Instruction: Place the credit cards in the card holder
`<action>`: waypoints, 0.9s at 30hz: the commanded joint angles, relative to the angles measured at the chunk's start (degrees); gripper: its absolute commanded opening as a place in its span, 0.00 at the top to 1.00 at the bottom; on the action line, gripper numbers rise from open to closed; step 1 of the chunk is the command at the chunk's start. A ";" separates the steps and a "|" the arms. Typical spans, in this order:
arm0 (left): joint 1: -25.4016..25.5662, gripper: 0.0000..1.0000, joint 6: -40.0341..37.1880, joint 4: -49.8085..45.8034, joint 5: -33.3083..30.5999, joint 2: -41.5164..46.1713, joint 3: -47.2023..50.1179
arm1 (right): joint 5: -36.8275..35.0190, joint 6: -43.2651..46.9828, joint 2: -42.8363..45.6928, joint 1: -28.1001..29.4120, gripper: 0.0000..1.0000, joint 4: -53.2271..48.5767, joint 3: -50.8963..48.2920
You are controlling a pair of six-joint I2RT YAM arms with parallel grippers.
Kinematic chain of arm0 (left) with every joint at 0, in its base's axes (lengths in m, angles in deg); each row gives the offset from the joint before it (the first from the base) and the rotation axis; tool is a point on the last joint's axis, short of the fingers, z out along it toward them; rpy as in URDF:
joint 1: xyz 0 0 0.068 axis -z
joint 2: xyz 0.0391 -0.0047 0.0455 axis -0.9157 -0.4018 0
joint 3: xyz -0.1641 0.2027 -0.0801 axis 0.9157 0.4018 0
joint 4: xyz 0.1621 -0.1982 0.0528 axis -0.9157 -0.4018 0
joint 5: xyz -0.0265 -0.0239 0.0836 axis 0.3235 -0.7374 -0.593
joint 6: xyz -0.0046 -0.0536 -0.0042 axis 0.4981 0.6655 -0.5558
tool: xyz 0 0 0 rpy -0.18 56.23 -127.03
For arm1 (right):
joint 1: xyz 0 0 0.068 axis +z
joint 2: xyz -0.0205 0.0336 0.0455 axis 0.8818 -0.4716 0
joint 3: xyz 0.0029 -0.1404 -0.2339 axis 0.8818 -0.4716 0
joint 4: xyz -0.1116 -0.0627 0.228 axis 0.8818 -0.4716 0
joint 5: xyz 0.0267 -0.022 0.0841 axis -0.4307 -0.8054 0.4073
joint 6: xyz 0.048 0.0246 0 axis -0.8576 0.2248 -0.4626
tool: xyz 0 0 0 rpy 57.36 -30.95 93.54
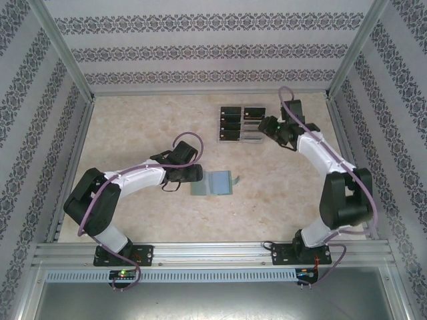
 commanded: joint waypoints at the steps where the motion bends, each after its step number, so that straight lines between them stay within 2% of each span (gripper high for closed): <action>1: 0.70 0.31 0.29 0.55 -0.90 -0.33 -0.03 | -2.07 2.99 -5.05 -2.02 0.51 -2.90 5.66; 5: 0.83 0.31 0.65 0.71 -0.83 -0.70 0.22 | -1.37 3.22 -10.61 -3.87 0.51 -2.99 11.43; 11: 1.06 0.31 1.05 0.69 -0.62 -1.42 -0.12 | 4.70 2.47 -17.47 -6.03 0.51 -1.29 19.47; 16: 0.98 0.29 1.51 -2.02 -0.87 1.02 -3.85 | 8.19 -0.66 -17.04 -7.21 0.51 1.64 17.18; 21: -2.11 0.26 3.96 -3.34 -0.29 -0.14 -12.96 | 7.57 -2.58 -12.53 -7.58 0.50 4.53 11.20; 27: -9.85 0.26 5.59 -5.50 5.05 -15.84 -32.82 | 9.86 -5.92 -8.16 -8.62 0.49 7.63 5.61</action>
